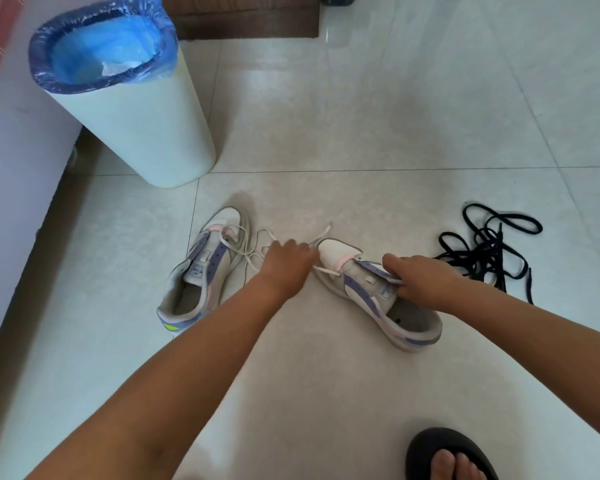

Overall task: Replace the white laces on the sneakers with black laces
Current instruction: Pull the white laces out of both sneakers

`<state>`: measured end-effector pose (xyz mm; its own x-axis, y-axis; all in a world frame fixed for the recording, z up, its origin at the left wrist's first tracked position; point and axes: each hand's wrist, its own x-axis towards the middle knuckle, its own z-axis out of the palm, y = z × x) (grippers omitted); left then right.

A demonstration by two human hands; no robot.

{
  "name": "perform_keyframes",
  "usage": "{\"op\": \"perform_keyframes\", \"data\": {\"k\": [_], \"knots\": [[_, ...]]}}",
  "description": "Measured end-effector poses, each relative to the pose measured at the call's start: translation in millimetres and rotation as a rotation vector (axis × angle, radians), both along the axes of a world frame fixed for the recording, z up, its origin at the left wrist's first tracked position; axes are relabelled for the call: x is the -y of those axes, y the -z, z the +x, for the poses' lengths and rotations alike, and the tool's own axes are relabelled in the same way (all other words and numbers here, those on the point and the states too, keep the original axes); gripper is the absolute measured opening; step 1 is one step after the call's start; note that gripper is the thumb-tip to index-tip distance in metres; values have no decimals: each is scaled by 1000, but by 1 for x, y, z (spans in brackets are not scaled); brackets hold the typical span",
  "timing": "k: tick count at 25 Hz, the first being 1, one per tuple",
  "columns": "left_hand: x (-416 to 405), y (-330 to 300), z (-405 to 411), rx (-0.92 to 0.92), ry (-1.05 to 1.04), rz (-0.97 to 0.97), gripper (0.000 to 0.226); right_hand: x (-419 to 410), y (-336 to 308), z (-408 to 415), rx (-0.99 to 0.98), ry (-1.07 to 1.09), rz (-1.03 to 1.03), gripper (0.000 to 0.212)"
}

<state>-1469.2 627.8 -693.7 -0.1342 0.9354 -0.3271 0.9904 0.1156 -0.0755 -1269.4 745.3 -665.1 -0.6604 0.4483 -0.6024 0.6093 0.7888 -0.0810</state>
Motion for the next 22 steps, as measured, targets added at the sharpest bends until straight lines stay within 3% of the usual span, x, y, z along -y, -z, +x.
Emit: {"op": "perform_keyframes", "data": {"k": [3,5,8,11,13,17,20,22], "knots": [[15,-2,-42,-104,-194,-58,33,0,1,4,24,14,-25,20],[21,0,-54,-18,-272,-76,28,0,1,6,5,37,-37,21],[15,10,-48,164,-290,-21,63,1,0,6,-7,40,-25,21],[6,12,-47,100,-245,-204,89,4,1,4,-24,45,-6,20],[9,15,-45,45,-185,-258,79,5,-1,4,-26,59,-8,21],[35,31,-27,240,-196,-277,33,7,-11,1,6,120,-62,23],[51,19,-22,461,-257,-202,19,10,-20,-11,-153,131,-116,59],[52,-14,-25,682,-415,-76,13,24,-34,-34,-346,125,-273,88]]}}
